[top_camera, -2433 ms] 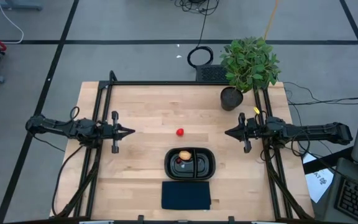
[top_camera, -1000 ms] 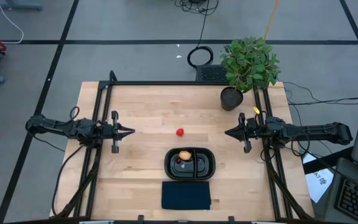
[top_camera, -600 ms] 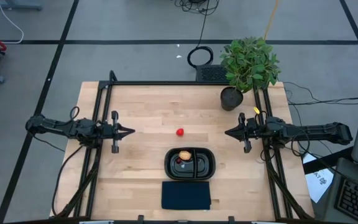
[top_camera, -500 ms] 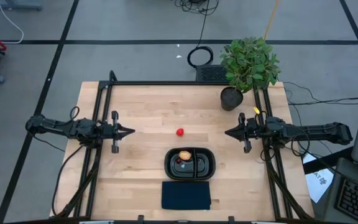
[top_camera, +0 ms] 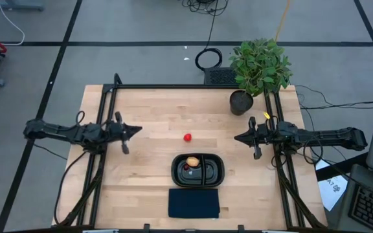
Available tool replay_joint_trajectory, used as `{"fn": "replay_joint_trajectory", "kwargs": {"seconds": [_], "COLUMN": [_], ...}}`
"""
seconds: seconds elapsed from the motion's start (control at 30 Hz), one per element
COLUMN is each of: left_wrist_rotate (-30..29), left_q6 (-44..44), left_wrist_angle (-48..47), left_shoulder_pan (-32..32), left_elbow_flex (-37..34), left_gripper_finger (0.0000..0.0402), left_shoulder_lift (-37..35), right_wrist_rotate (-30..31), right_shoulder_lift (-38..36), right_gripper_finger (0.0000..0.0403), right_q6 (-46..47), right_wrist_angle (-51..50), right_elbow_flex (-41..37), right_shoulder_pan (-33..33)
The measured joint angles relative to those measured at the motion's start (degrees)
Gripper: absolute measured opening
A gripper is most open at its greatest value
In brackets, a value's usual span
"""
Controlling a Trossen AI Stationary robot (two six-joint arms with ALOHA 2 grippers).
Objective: Pick and placing Produce into tupperware
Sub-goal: Put the strawberry into the black container
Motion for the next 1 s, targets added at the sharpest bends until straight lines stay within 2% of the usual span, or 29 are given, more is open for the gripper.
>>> {"fn": "replay_joint_trajectory", "kwargs": {"seconds": [0.17,0.47,0.67,0.83,1.0], "left_wrist_rotate": [2.8,5.4,11.5,21.2,27.6], "left_q6": [0.3,-2.3,-1.5,1.1,2.7], "left_wrist_angle": [6.1,6.6,6.6,6.7,6.7], "left_shoulder_pan": [3.6,9.8,14.1,17.9,20.8], "left_elbow_flex": [1.2,8.4,13.2,18.1,22.5], "left_gripper_finger": [0.0002,0.0002,0.0002,0.0006,0.0002], "left_shoulder_lift": [8.2,25.1,33.8,39.1,44.9], "right_wrist_rotate": [0.0,0.0,0.0,0.0,0.0], "right_shoulder_lift": [0.0,0.0,0.0,0.0,0.0], "right_gripper_finger": [0.0000,0.0000,0.0000,0.0000,0.0000], "right_q6": [-1.7,-2.8,-4.0,-4.3,-4.3], "right_wrist_angle": [0.0,0.0,0.0,0.0,0.0], "right_elbow_flex": [0.0,0.0,0.0,0.0,0.0], "right_shoulder_pan": [0.0,0.0,0.0,0.0,0.0]}}
